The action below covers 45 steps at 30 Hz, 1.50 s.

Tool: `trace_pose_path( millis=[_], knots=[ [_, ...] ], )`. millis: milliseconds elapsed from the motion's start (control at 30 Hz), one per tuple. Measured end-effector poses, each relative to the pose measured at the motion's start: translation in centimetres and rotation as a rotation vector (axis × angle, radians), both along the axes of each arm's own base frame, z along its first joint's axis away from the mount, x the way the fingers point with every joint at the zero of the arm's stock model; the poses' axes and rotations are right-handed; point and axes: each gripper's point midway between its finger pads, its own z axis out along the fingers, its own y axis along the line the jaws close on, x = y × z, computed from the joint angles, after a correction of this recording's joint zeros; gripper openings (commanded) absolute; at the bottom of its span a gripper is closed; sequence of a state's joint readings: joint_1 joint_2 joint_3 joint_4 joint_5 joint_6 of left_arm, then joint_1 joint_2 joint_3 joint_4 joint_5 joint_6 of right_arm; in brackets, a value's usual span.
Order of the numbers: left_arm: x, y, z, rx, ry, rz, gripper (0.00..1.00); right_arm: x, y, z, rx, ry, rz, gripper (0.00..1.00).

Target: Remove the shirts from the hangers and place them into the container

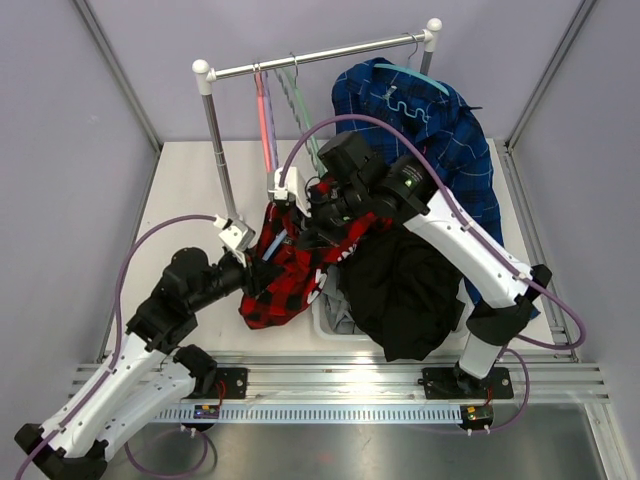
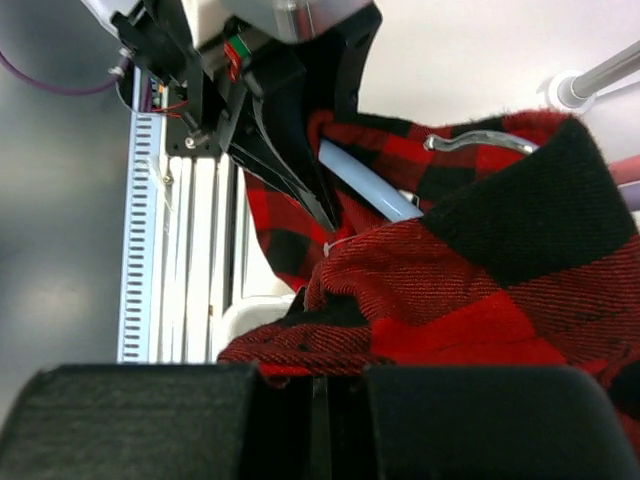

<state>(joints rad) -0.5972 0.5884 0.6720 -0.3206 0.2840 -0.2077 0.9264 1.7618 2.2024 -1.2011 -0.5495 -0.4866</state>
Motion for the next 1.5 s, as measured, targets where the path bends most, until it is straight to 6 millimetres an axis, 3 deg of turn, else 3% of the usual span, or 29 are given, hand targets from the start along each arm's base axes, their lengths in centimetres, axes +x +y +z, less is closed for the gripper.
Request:
trace_pose_path(
  millis=[100,200,333,467,767,933,1067,1133,1233,1267,1367,1500],
  knots=[
    [-0.3,-0.1,0.3,-0.012,-0.015,-0.014,0.00,0.1,-1.0,-0.3,-0.022,-0.051,-0.001,0.13],
    [-0.6,-0.2,1.0,-0.036,-0.044,-0.034,0.00,0.2,-2.2,0.9,-0.012,-0.110,-0.024,0.15],
    [-1.2,-0.5,2.3,-0.071,-0.096,-0.070,0.00,-0.2,-3.8,3.8,0.037,-0.186,-0.053,0.00],
    [-1.8,-0.8,3.1,-0.091,-0.123,-0.107,0.00,0.0,-4.5,5.7,0.073,-0.229,-0.086,0.00],
    [-2.9,-0.8,3.9,-0.105,-0.167,-0.157,0.00,3.6,-6.2,7.0,0.102,-0.190,-0.261,0.00],
    [-2.4,-0.8,3.7,-0.099,-0.160,-0.140,0.00,-0.4,-4.0,5.5,0.085,-0.122,-0.072,0.00],
    [-1.2,-1.1,3.0,-0.081,-0.132,-0.110,0.00,-5.8,-0.4,1.7,-0.011,-0.071,0.146,0.00],
    [-1.1,-1.2,2.7,-0.075,-0.124,-0.111,0.00,-7.5,0.8,-0.1,-0.059,-0.064,0.211,0.00],
    [-1.4,-1.1,3.0,-0.079,-0.140,-0.117,0.00,-7.5,1.3,-1.7,-0.117,-0.084,0.217,0.23],
    [-1.4,-1.0,3.2,-0.082,-0.149,-0.114,0.00,-7.2,1.1,-1.9,-0.130,-0.096,0.205,0.45],
    [-1.6,-0.4,3.8,-0.086,-0.188,-0.100,0.00,-6.6,0.3,-1.4,-0.134,-0.135,0.186,0.69],
    [-2.1,0.1,3.9,-0.068,-0.234,-0.105,0.00,-4.2,-2.1,0.8,-0.090,-0.192,0.120,0.74]
  ],
)
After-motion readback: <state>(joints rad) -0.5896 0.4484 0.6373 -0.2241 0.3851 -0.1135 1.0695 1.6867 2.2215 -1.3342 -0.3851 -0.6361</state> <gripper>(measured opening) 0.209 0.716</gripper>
